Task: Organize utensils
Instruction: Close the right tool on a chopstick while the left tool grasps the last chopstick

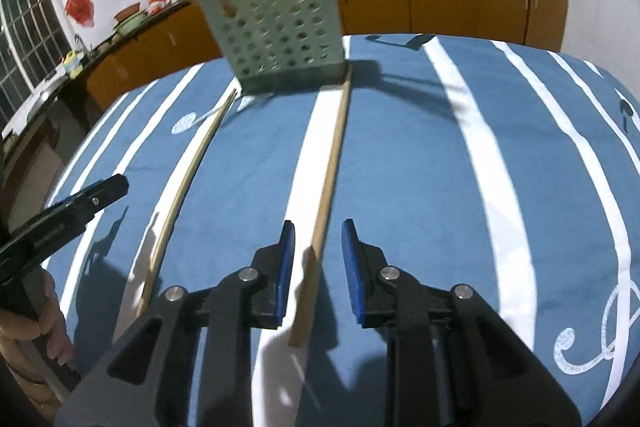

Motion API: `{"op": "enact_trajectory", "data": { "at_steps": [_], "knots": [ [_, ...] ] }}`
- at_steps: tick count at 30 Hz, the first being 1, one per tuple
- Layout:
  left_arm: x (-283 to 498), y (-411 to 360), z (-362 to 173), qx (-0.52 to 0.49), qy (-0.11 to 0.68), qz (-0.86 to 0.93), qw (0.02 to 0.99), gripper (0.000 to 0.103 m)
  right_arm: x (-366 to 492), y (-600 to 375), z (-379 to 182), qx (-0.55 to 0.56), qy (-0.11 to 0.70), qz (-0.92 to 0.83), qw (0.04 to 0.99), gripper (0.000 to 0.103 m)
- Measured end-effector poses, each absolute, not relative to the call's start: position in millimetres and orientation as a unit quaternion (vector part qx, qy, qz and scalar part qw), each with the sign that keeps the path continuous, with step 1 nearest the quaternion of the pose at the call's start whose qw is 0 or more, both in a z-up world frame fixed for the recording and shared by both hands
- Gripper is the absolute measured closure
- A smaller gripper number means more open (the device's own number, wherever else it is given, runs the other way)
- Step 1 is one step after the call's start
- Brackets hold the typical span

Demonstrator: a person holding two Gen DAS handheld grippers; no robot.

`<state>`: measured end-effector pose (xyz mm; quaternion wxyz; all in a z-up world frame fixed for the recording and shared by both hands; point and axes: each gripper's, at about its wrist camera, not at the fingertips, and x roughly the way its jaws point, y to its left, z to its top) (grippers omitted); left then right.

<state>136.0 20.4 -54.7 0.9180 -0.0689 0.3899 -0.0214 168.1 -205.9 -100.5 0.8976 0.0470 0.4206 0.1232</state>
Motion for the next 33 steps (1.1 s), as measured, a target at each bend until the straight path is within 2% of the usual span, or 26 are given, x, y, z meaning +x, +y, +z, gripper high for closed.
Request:
{"op": "enact_trajectory", "data": {
  "at_steps": [3,5,13,21,24,26,28,33],
  "knots": [
    [133,12,-58,-0.062,0.396,-0.034,0.916,0.052,172,-200,-107,0.025,0.430,0.114,0.895,0.079],
    [133,8,-61,-0.058,0.400,-0.041,0.914,0.052,170,-201,-112,0.013,0.425,0.102,0.899,0.094],
    [136,-9,-76,-0.052,0.427,-0.067,0.900,0.063,179,-241,-110,0.063,0.421,0.049,0.904,0.095],
    [139,-22,-80,-0.033,0.434,-0.070,0.897,0.063,182,-253,-109,0.071,0.417,0.040,0.905,0.095],
    [141,-28,-80,-0.016,0.433,-0.064,0.899,0.074,183,-250,-111,0.071,0.420,0.042,0.904,0.095],
    [141,-30,-81,-0.002,0.431,-0.057,0.901,0.089,183,-249,-112,0.071,0.421,0.044,0.903,0.095],
    [143,-29,-81,0.003,0.430,-0.049,0.901,0.095,183,-249,-112,0.070,0.420,0.044,0.904,0.095],
    [154,-6,-80,-0.012,0.433,-0.020,0.901,0.096,184,-250,-109,0.070,0.416,0.043,0.906,0.095]
  ]
}}
